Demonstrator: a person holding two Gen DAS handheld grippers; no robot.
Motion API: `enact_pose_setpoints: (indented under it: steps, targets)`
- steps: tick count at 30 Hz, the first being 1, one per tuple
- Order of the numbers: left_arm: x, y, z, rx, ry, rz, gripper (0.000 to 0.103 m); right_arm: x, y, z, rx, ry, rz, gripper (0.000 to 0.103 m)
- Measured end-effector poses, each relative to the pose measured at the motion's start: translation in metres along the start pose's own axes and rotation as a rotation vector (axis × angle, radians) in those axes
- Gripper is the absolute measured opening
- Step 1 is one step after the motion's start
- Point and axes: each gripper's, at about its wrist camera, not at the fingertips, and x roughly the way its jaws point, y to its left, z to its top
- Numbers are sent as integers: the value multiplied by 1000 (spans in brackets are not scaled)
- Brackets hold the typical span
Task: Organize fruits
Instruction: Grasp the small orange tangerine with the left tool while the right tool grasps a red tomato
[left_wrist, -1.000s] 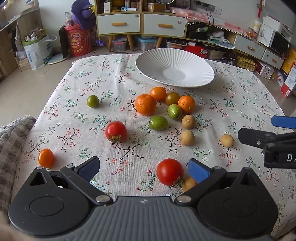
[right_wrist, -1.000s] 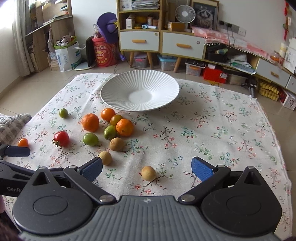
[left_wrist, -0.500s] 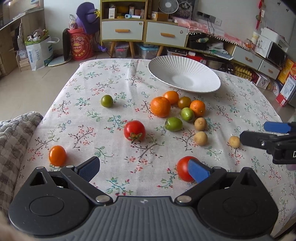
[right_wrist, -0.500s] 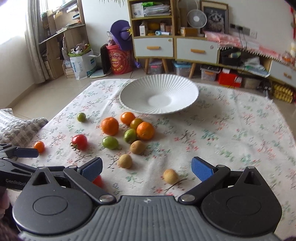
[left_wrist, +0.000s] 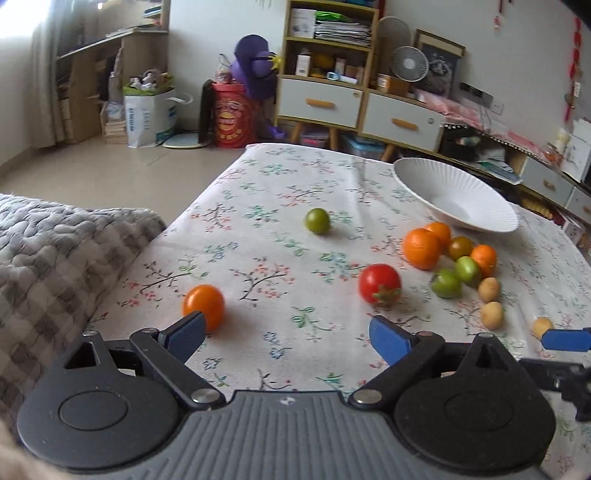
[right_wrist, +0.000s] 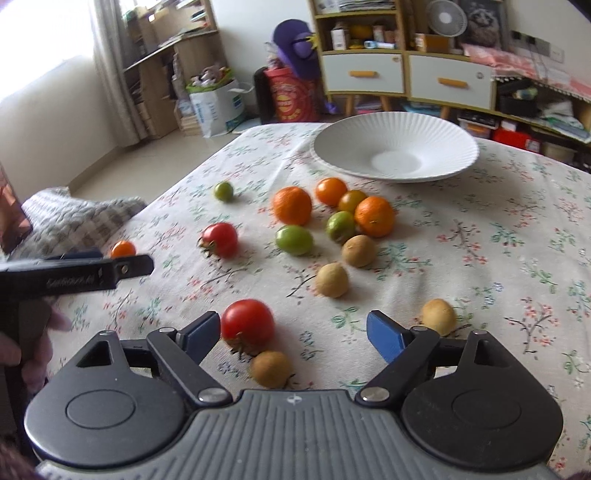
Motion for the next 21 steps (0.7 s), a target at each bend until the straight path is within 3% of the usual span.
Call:
enact_pose_setpoints:
  steps: [5, 11, 16, 21]
  targets:
    - [0, 6, -15, 39, -101, 49, 83, 7, 11, -7, -75, 23, 13, 74]
    - [9, 1, -23, 116, -134, 56, 79, 14, 15, -11, -109, 8, 0, 63]
    - [18, 20, -22, 17, -96, 129, 74, 18, 16, -12, -120, 1, -3, 57]
    - [21, 35, -17, -65, -78, 142, 66, 24, 20, -13, -138, 4, -1, 52]
